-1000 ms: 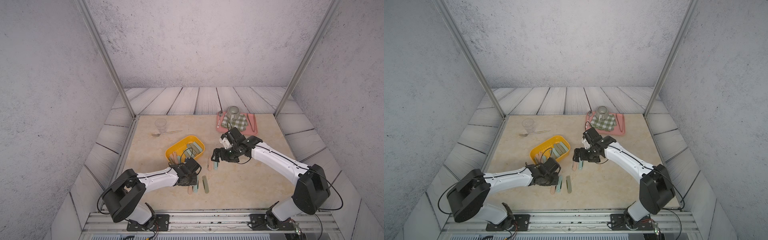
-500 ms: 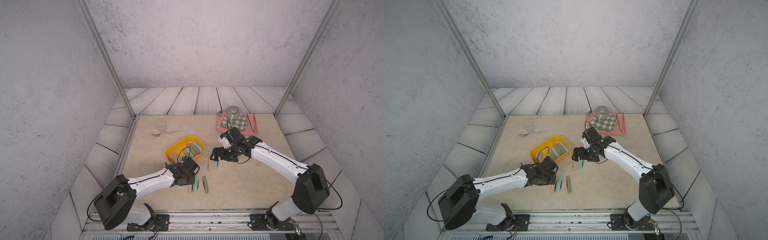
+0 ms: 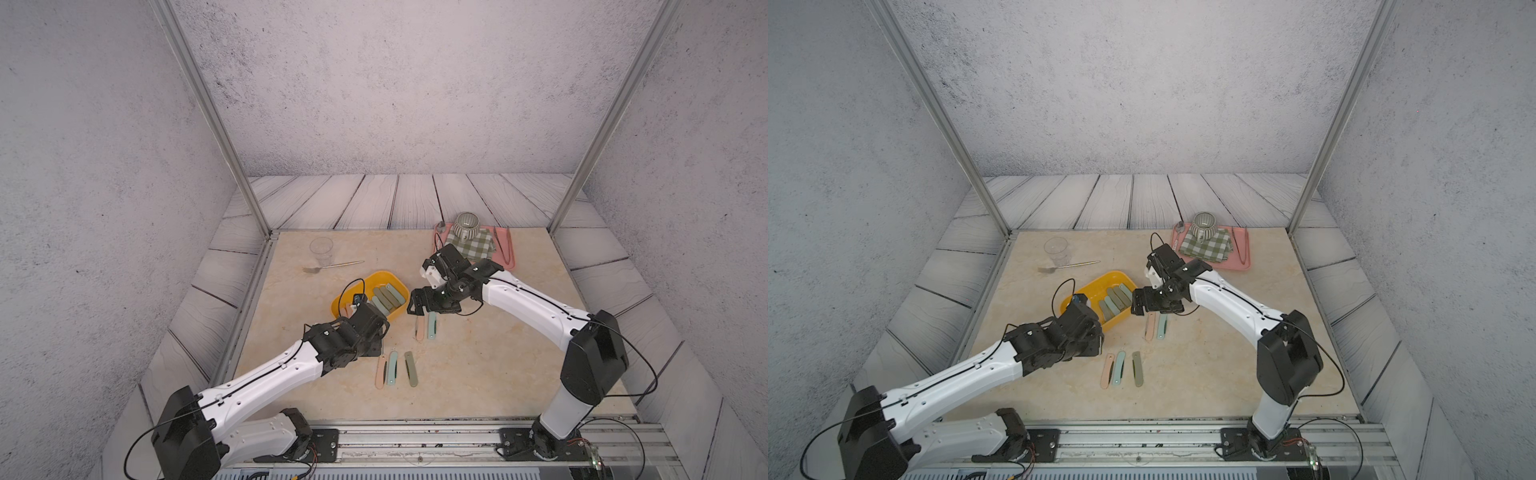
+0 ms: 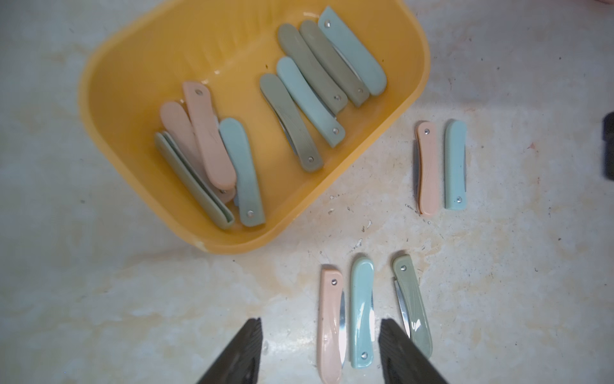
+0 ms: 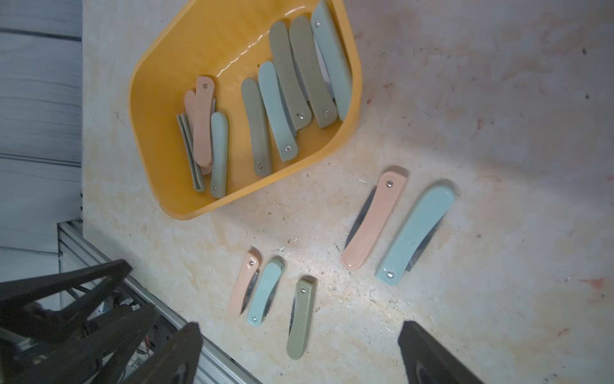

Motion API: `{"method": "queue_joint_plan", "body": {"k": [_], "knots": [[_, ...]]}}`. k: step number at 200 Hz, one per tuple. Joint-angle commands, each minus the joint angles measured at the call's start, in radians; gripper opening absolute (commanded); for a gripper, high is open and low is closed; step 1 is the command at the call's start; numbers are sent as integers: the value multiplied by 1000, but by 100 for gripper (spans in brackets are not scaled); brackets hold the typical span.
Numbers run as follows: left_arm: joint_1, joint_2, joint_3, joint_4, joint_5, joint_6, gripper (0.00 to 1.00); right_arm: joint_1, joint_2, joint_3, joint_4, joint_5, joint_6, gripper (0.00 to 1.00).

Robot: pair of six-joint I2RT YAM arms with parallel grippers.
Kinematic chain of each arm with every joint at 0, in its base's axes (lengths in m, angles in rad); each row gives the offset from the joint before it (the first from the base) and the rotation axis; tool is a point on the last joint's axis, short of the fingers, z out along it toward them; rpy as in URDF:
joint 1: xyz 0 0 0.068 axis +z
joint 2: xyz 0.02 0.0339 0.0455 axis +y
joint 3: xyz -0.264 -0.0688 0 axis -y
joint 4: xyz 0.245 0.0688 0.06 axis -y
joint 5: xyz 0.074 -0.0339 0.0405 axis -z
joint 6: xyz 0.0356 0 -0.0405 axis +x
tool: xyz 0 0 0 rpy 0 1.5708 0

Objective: Take the fruit knife out of the storage box
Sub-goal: Pick up the fruit knife from the storage box.

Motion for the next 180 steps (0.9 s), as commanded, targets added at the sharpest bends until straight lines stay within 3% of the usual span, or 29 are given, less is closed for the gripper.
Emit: {"method": "queue_joint_plan", "body": {"k": [1, 67, 180], "knots": [[6, -67, 42, -122, -76, 6, 67, 30, 72, 93, -74, 39, -63, 89], [17, -182, 146, -281, -109, -6, 74, 84, 319, 356, -98, 53, -140, 57], [19, -250, 250, -411, -106, 21, 79, 152, 740, 828, -161, 129, -242, 52]]}}
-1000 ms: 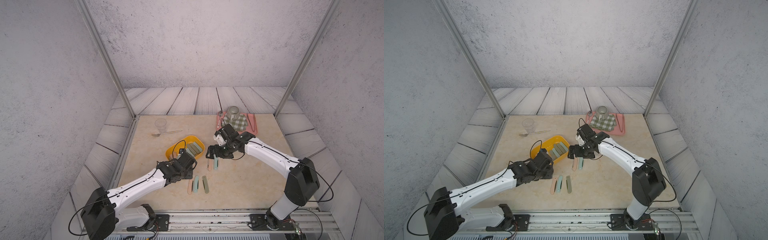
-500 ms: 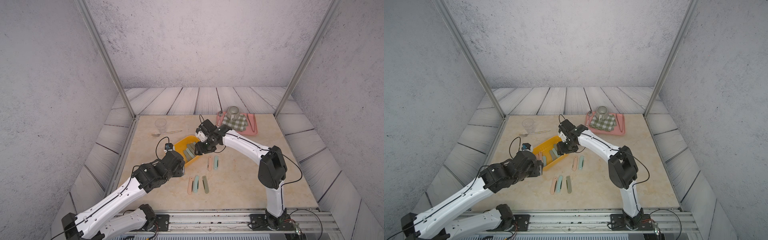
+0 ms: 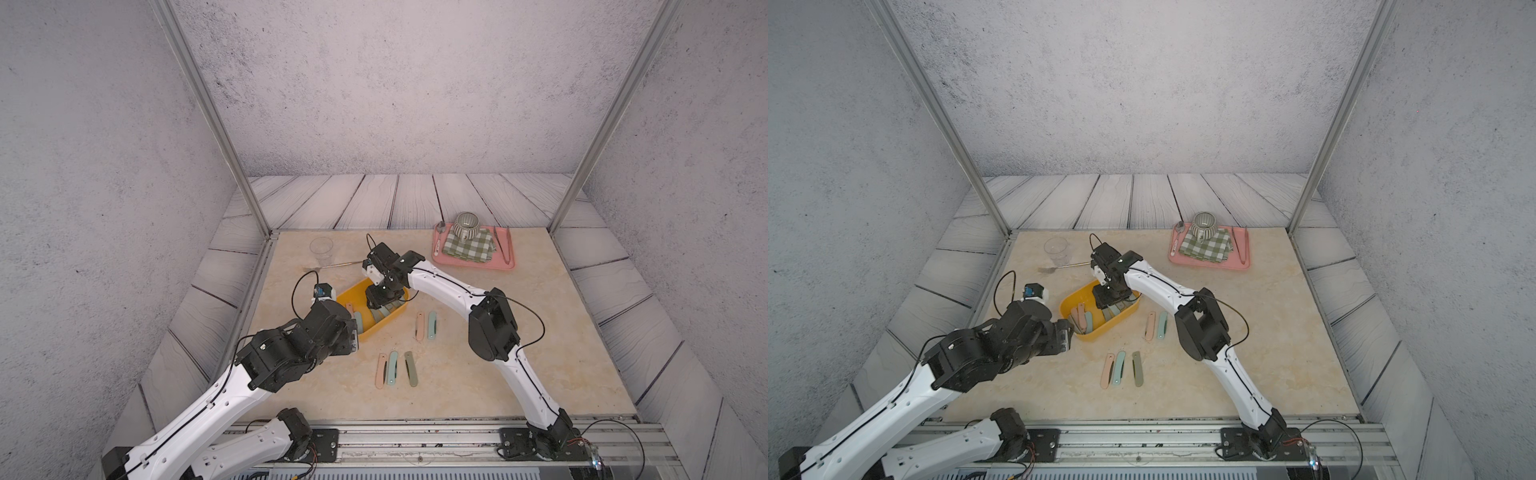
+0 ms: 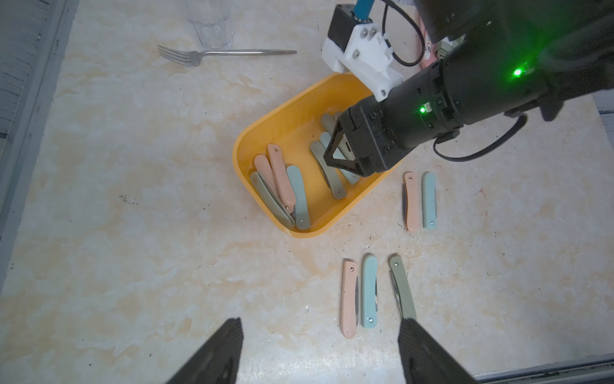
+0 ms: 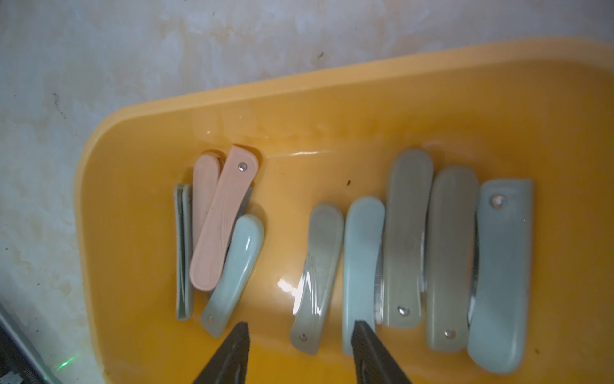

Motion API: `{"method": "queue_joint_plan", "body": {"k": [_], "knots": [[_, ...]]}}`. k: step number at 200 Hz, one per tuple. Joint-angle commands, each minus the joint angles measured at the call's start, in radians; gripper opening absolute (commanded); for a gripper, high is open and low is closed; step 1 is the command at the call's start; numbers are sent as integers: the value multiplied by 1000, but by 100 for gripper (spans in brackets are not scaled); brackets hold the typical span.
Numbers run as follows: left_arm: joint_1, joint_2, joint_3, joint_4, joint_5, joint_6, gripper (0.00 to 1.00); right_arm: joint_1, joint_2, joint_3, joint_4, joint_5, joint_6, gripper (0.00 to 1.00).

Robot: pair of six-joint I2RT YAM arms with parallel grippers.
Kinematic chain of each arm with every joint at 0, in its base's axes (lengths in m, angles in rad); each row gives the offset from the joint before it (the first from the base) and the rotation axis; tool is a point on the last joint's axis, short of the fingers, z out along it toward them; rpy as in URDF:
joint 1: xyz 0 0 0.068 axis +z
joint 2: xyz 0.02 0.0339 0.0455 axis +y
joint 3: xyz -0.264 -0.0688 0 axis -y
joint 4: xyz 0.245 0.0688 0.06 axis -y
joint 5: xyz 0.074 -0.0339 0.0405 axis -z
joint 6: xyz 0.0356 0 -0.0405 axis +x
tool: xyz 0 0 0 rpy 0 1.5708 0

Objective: Take the fruit knife out of the storage box
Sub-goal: Pick up the fruit knife from the storage box.

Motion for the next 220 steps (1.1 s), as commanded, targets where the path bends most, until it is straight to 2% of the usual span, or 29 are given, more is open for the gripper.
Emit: {"method": "queue_joint_plan", "body": {"k": [1, 29, 53, 75, 101, 142, 155, 220], "knots": [[6, -13, 24, -46, -18, 19, 79, 11, 38, 56, -46, 51, -24, 52], [6, -9, 36, -73, -28, 33, 85, 13, 82, 72, -42, 60, -21, 52], [6, -17, 30, -75, -27, 44, 86, 15, 111, 75, -34, 58, -16, 52], [7, -22, 29, -80, -30, 47, 92, 20, 136, 82, -35, 57, -12, 52], [7, -28, 27, -82, -32, 56, 92, 27, 151, 80, -35, 76, -7, 52], [8, -43, 22, -82, -33, 56, 100, 38, 178, 88, -44, 125, -17, 46], [10, -52, 18, -85, -36, 52, 99, 47, 185, 90, -47, 144, -28, 41], [9, -59, 7, -73, -28, 32, 99, 64, 187, 62, -58, 208, -49, 40]]}}
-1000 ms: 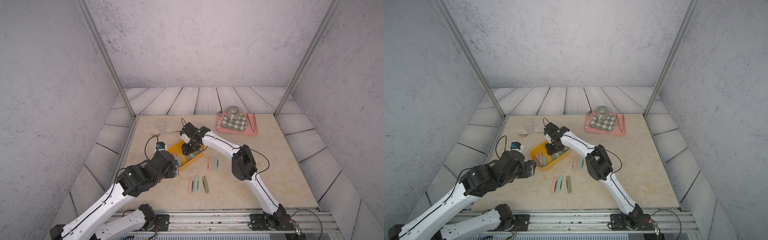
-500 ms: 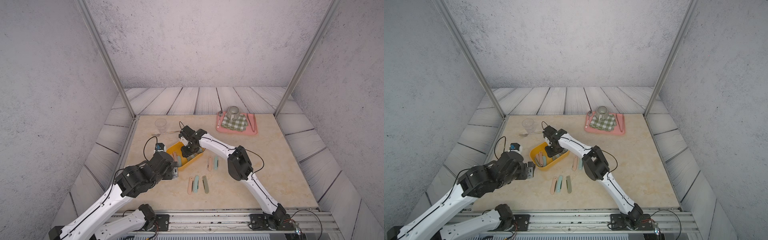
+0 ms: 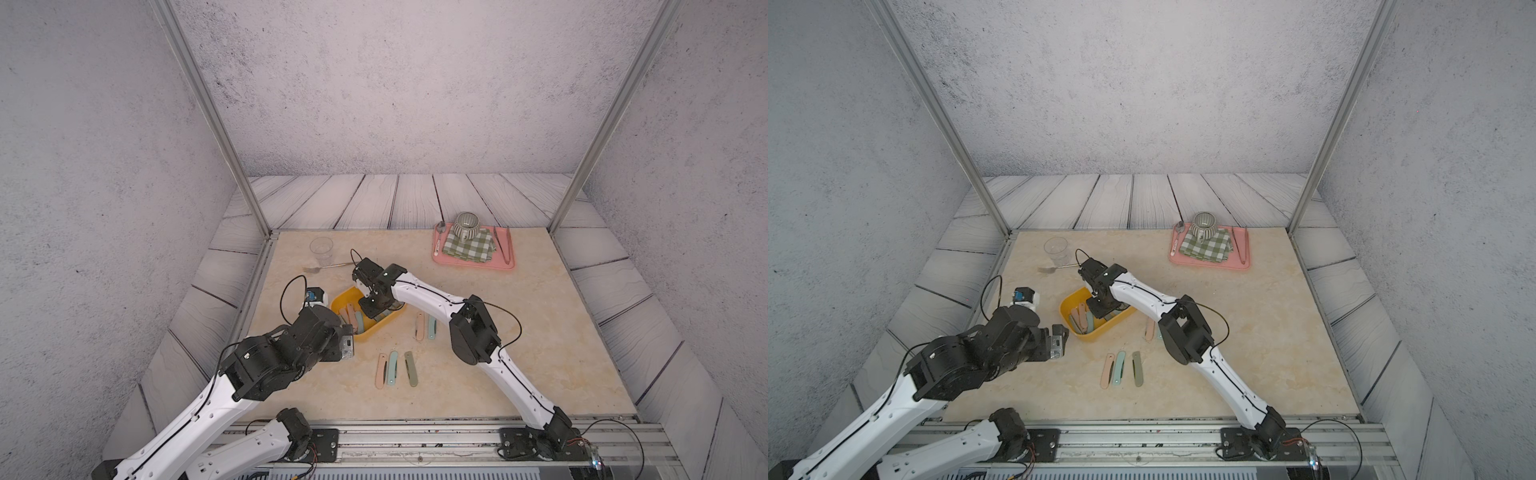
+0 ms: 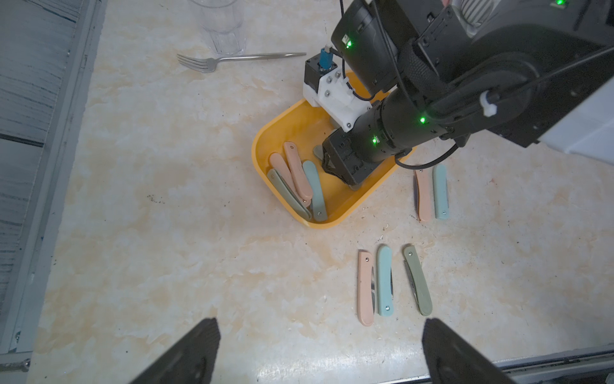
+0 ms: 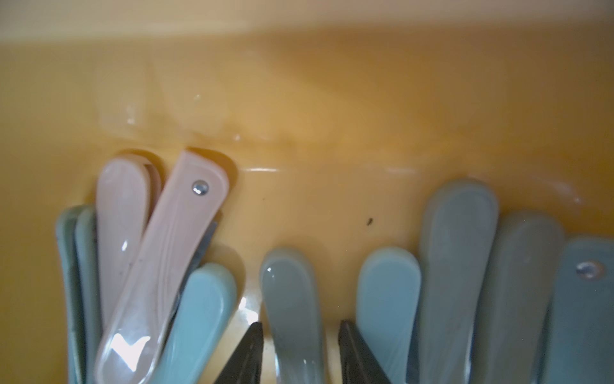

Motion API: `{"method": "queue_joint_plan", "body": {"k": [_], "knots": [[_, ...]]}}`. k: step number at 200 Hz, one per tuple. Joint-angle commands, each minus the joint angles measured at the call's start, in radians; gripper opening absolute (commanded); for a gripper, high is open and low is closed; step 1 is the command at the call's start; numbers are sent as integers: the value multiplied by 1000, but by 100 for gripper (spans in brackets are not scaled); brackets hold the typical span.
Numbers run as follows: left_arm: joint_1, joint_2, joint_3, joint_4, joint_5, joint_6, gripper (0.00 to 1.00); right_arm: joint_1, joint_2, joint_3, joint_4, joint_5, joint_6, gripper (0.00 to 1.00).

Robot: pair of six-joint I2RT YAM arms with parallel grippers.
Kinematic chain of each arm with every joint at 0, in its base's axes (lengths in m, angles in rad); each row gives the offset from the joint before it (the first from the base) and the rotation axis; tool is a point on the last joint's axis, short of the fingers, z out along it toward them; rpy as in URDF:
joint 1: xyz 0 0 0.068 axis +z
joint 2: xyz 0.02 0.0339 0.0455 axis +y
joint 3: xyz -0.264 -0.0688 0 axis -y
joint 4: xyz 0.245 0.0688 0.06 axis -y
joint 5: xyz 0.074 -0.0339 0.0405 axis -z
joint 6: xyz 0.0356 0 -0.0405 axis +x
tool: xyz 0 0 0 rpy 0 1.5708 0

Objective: Take the fruit knife out of the storage box
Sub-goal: Pick up the fruit knife from the storage box.

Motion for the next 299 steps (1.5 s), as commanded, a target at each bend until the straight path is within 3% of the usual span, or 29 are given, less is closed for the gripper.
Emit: {"method": "queue_joint_plan", "body": {"k": [1, 32, 127, 299], "knots": [[6, -3, -2, -4, -13, -10, 99, 5, 40, -36, -55, 38, -12, 39], [6, -1, -7, 3, -10, -19, 99, 6, 30, -44, -47, 38, -15, 28], [6, -4, -30, 30, -21, -32, 99, 6, -23, -53, -25, 18, -11, 16], [6, -7, -13, 17, -55, -45, 99, 3, -124, -98, 13, -6, 18, 16]]}}
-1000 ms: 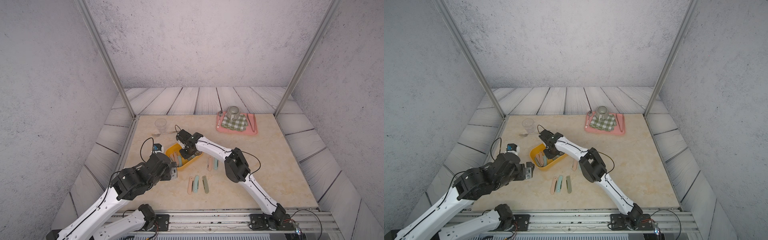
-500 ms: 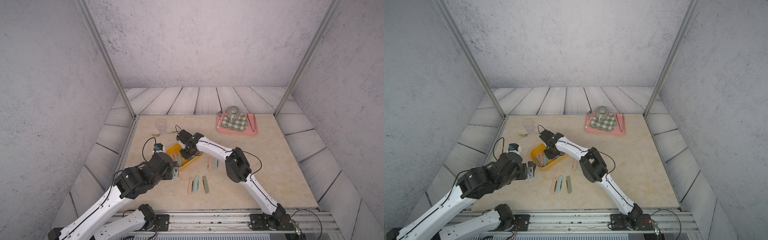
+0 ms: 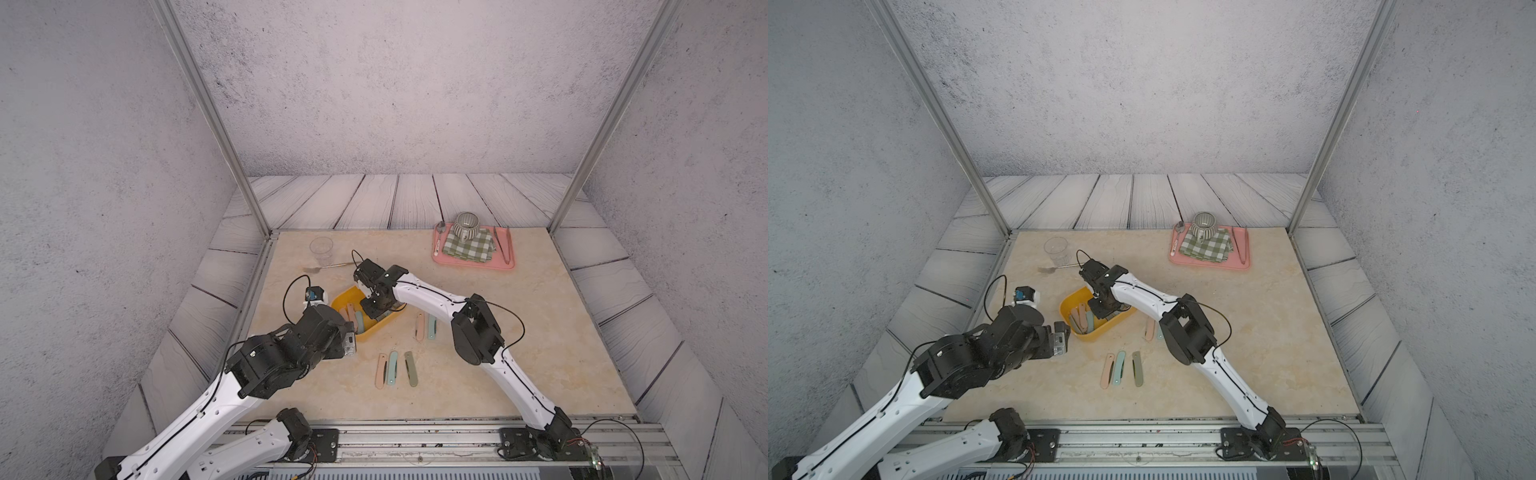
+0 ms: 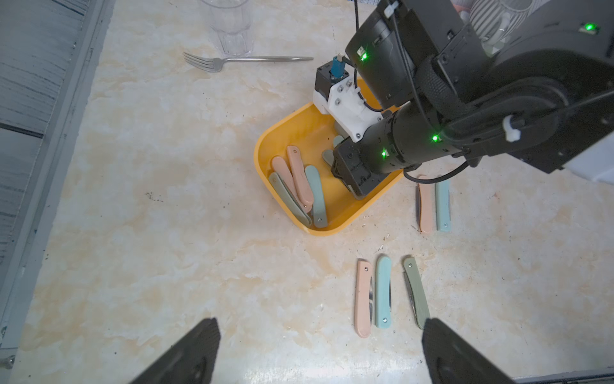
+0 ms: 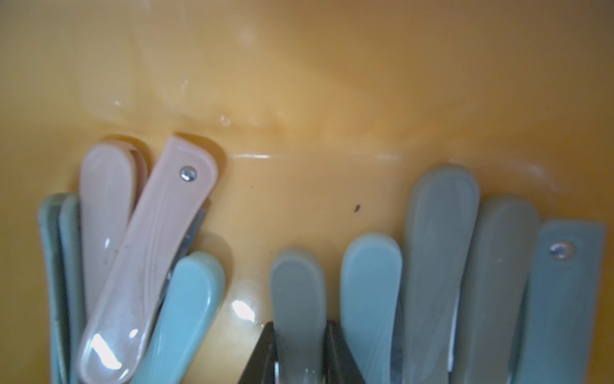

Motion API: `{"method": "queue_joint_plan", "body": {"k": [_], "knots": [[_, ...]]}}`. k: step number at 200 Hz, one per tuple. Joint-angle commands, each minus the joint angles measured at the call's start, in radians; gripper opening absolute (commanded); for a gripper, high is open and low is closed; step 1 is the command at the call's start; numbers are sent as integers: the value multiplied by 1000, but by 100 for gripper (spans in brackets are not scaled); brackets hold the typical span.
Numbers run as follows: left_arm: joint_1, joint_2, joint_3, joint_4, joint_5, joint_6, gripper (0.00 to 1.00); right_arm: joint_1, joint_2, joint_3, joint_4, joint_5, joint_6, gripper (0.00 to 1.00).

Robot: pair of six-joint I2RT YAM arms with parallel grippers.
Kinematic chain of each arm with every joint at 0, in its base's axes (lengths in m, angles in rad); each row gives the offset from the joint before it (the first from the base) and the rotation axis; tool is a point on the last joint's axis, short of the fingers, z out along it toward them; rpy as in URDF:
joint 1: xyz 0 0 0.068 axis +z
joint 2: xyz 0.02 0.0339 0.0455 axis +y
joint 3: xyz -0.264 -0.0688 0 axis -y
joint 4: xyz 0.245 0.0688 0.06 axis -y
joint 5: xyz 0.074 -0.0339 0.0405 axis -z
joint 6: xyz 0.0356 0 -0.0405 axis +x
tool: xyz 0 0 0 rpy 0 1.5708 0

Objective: Take the fruit knife out of the storage box
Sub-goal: Pick up the fruit knife from the storage box.

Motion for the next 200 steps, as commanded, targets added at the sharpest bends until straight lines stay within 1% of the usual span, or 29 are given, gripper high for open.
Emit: {"method": "queue_joint_plan", "body": {"k": [1, 36, 97, 143, 175, 200], "knots": [[6, -17, 8, -18, -30, -1, 99, 0, -67, -12, -23, -20, 23, 16], [6, -43, 11, -31, -42, 3, 99, -8, -87, 11, -32, -37, 46, 16], [6, -49, 21, -39, -47, 17, 99, -20, -115, 34, -22, -66, 90, 16], [8, -55, 27, -39, -47, 31, 99, -29, -137, 54, -36, -61, 105, 16], [10, -45, 40, -32, -41, 48, 99, -52, -201, 37, -44, -55, 123, 16], [13, -28, 47, -22, -37, 61, 99, -82, -280, -19, -45, -59, 142, 16]]}}
